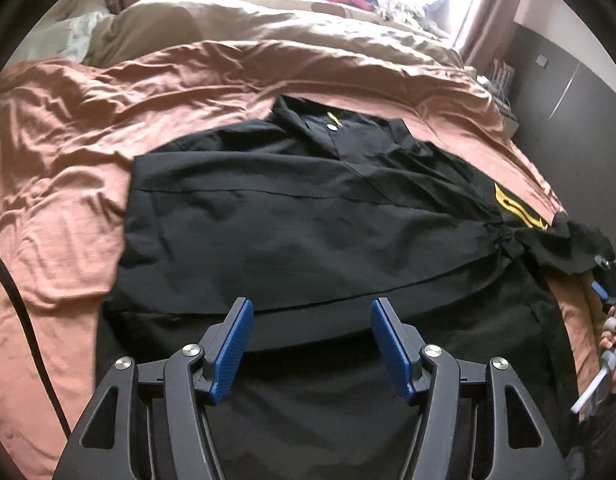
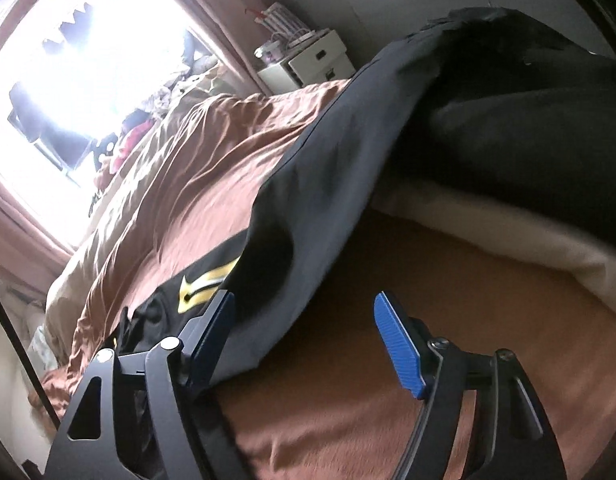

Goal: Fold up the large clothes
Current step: 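Lift the held sleeve with the right tool off the duvet, then carry the sleeve across the jacket body with the right tool and open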

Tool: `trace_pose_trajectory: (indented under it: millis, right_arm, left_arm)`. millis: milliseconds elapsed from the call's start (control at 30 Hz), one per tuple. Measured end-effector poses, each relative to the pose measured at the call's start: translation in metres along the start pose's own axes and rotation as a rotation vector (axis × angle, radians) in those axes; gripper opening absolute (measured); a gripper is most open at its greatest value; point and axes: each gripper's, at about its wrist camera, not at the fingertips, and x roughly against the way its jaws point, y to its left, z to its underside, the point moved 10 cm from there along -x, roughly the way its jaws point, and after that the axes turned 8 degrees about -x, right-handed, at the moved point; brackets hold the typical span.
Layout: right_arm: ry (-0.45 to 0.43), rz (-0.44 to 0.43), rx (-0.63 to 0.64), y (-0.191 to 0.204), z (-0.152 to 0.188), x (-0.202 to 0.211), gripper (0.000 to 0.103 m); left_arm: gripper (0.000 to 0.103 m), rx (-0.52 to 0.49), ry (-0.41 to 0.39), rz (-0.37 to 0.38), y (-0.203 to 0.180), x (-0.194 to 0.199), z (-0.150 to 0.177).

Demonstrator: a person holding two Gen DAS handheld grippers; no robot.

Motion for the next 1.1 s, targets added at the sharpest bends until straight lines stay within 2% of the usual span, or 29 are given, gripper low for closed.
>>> trace_pose_trajectory:
  millis: [67,100,167,233,300,333,467,667,967,1100]
  right_arm:
    - [-0.007,0.014,0.006,-0.002,0.0,-0.008,0.068]
    - [-0.009,0.026,0.014,-0.003,-0.001,-0.013,0.063]
    - [-0.006,0.027,0.029,-0.004,-0.001,-0.02,0.049]
    - [-0.019,0.001,0.054,0.0,-0.004,-0.023,0.018]
    - [-0.047,-0.032,0.075,0.007,-0.007,-0.02,0.004]
    - [-0.065,-0.057,0.083,0.014,-0.008,-0.014,0.002]
    - [-0.117,-0.151,0.135,0.048,-0.004,0.01,0.0]
    - [-0.127,-0.262,0.148,0.089,0.015,0.04,0.0]
    - [-0.058,-0.432,0.192,0.137,0.06,0.068,0.0]
    - [-0.017,-0.496,0.223,0.166,0.086,0.072,0.0]
  left_arm:
    - [0.063,-0.004,0.009,0.009,-0.006,-0.009,0.0]
    - [0.063,-0.007,0.014,0.016,-0.01,-0.016,0.0]
    - [0.063,-0.009,0.021,0.021,-0.014,-0.026,0.0]
    - [0.063,-0.011,0.026,0.02,-0.018,-0.037,0.0]
    - [0.063,-0.014,0.031,0.022,-0.021,-0.046,-0.001]
    - [0.063,-0.014,0.036,0.025,-0.023,-0.052,-0.001]
    - [0.063,-0.004,0.064,0.047,-0.027,-0.07,0.001]
    - [0.063,-0.001,0.07,0.061,-0.03,-0.076,0.004]
    - [0.063,-0.002,0.036,0.073,-0.023,-0.05,0.002]
    - [0.063,0.009,0.015,0.067,-0.008,-0.031,0.004]
